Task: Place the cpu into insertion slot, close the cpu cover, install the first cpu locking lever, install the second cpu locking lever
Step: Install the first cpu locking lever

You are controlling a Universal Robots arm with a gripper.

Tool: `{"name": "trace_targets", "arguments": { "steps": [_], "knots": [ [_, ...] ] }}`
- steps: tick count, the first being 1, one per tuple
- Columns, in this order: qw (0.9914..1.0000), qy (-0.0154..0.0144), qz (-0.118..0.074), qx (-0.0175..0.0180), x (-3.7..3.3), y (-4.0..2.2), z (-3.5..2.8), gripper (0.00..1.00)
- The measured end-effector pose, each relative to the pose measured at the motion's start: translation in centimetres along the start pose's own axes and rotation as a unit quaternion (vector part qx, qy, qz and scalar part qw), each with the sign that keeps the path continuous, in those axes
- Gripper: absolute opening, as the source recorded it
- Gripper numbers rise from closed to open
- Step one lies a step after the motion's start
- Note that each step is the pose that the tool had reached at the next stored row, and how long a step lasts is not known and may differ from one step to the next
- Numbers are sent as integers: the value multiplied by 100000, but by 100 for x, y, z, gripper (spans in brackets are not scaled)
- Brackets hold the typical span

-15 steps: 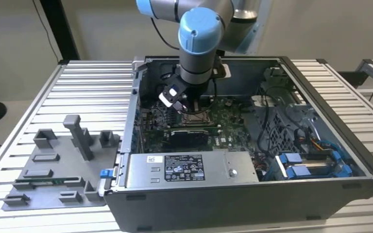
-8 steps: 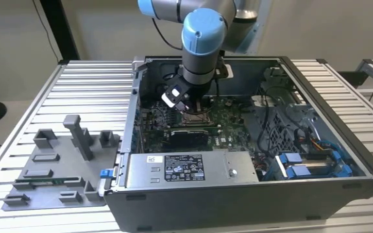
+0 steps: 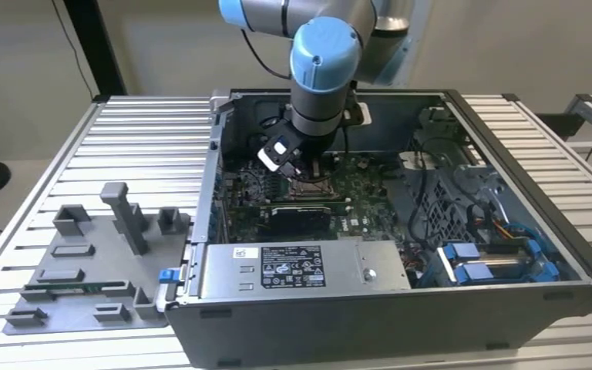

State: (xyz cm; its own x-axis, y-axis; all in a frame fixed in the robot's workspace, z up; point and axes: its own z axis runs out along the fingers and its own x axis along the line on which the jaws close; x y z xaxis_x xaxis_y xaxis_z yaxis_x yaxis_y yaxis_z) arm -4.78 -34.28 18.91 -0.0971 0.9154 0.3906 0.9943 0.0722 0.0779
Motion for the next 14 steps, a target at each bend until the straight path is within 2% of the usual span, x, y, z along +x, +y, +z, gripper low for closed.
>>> {"name": "trace_targets", "arguments": {
  "steps": [4,9,14],
  "knots": [
    [100000,-24,44,132,59,12,-146,0],
    [100000,-36,50,151,86,-8,-202,0],
    [100000,-35,50,154,139,-27,-323,0]
  ]
}}
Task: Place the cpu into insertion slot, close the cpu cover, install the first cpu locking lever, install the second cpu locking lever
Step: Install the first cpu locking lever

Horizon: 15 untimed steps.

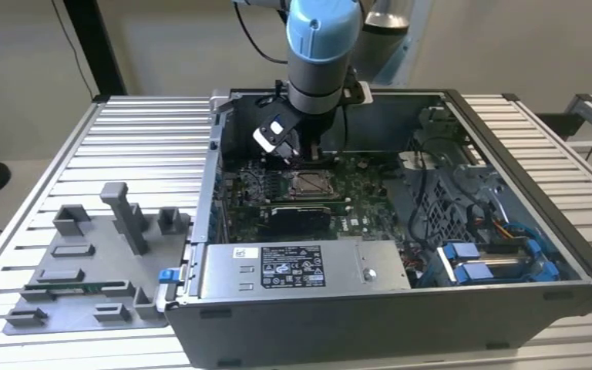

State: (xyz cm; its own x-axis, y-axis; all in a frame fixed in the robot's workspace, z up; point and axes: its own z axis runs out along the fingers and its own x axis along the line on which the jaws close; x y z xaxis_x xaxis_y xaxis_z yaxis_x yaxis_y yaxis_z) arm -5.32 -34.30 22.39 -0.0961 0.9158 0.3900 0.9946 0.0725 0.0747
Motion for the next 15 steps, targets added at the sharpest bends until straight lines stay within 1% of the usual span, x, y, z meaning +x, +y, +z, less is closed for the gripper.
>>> {"name": "trace_targets", "arguments": {
  "steps": [2,4,10,13,15],
  "knots": [
    [100000,0,1,2,17,-20,-37,0],
    [100000,6,0,-4,28,-64,-54,0],
    [100000,-2,1,-4,49,-255,-68,0],
    [100000,-9,2,4,28,-287,-69,0],
    [100000,6,-11,-34,0,-306,-44,0]
  ]
}}
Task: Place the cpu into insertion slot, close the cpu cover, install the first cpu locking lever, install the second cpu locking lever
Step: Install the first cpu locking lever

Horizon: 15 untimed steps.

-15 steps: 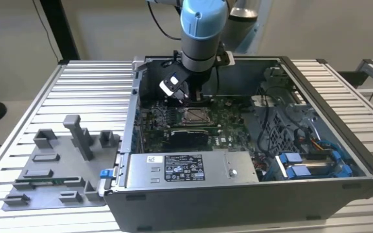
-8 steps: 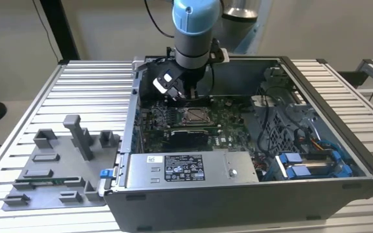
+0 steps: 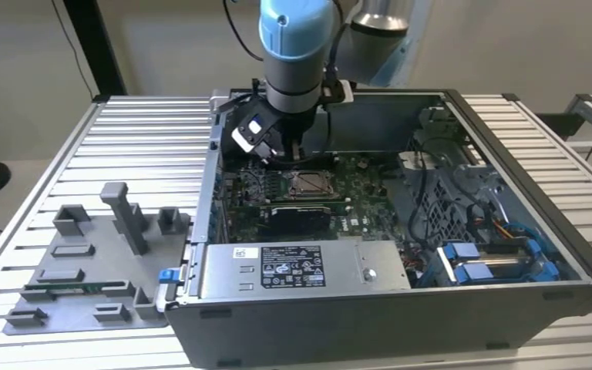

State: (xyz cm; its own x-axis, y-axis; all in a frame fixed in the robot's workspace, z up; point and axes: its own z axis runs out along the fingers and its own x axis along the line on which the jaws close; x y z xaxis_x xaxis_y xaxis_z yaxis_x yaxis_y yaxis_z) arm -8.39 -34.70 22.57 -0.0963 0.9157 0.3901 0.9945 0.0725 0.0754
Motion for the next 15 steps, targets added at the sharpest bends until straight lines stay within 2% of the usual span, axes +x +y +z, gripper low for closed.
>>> {"name": "trace_targets", "arguments": {
  "steps": [3,15],
  "knots": [
    [100000,-16,-18,-22,-36,-25,41,0],
    [100000,-17,-24,-35,-132,-28,237,0]
  ]
}}
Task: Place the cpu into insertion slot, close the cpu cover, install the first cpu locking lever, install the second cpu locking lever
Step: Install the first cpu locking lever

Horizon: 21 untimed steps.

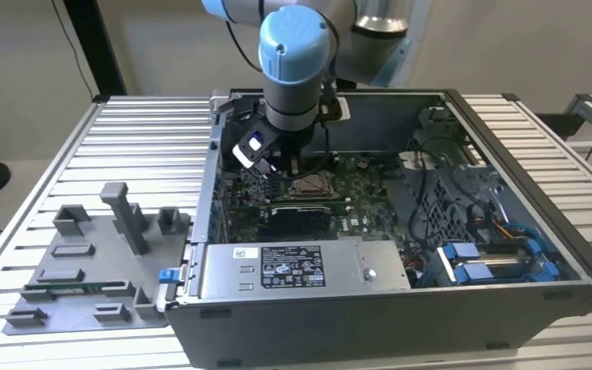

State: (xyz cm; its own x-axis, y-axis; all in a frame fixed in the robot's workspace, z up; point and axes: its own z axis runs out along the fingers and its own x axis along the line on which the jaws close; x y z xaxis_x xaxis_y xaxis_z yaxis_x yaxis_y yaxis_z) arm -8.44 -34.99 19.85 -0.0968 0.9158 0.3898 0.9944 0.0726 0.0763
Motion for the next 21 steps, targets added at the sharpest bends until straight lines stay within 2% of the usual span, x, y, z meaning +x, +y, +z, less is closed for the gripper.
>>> {"name": "trace_targets", "arguments": {
  "steps": [9,15,21],
  "knots": [
    [100000,-2,1,1,-54,102,106,0],
    [100000,-1,5,5,-69,147,134,0],
    [100000,4,26,40,-86,148,129,0]
  ]
}}
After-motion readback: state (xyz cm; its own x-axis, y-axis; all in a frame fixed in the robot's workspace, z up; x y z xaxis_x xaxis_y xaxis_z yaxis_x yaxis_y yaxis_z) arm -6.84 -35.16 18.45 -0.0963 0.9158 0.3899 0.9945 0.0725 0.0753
